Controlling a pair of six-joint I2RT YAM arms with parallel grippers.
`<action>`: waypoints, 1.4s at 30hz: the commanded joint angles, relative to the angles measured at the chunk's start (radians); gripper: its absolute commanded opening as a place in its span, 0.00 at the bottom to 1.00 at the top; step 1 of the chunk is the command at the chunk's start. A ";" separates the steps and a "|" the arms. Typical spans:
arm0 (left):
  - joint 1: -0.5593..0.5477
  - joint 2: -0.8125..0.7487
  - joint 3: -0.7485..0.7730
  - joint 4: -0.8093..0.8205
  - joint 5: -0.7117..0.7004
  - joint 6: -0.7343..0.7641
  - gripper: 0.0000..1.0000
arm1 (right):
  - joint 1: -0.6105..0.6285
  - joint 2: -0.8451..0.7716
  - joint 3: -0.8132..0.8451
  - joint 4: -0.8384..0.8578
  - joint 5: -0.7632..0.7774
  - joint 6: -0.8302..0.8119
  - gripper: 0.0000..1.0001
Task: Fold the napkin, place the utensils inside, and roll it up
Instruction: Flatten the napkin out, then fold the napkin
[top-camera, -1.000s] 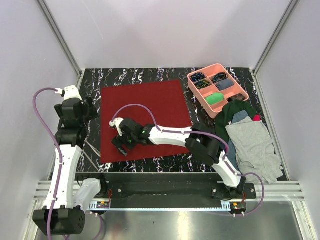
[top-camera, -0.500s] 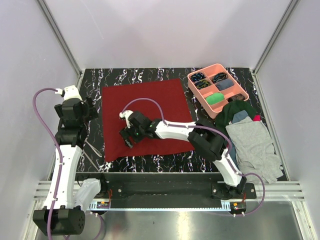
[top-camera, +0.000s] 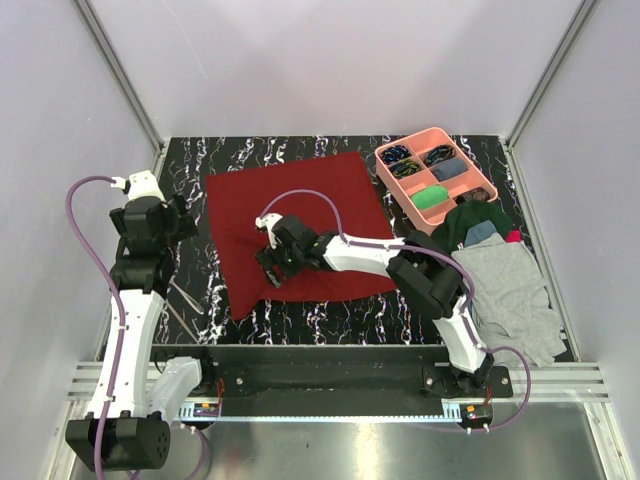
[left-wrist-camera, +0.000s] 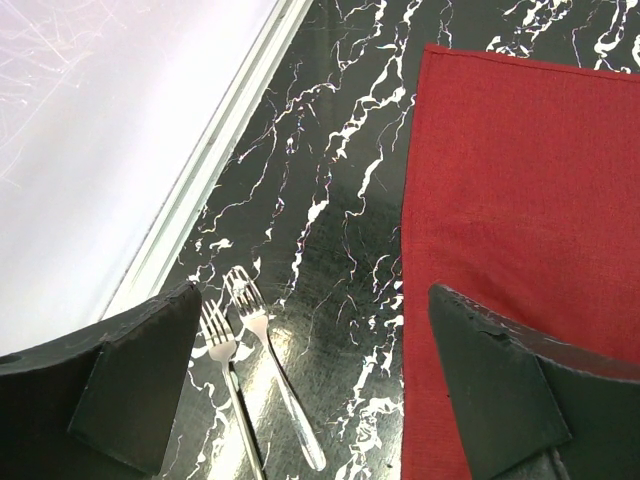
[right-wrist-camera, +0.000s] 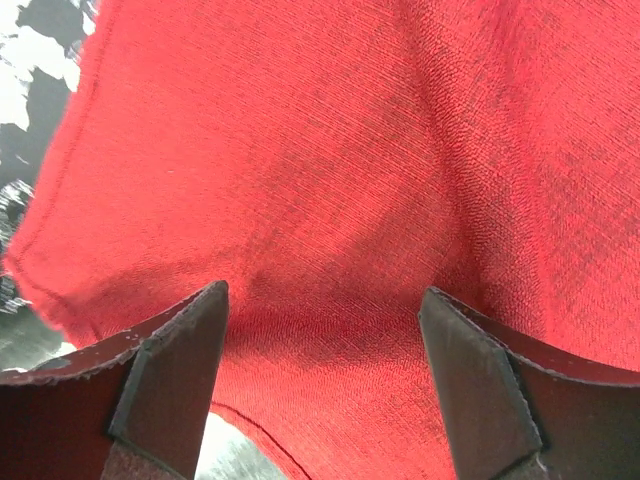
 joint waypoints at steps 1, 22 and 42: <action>0.003 -0.010 -0.004 0.052 0.011 -0.013 0.99 | 0.060 -0.101 -0.007 -0.102 0.098 -0.099 0.84; 0.003 -0.004 -0.008 0.052 0.051 -0.030 0.99 | 0.321 0.098 0.195 0.097 0.047 -0.198 0.62; 0.003 0.001 -0.010 0.055 0.062 -0.033 0.99 | 0.390 0.210 0.221 0.100 0.200 -0.310 0.50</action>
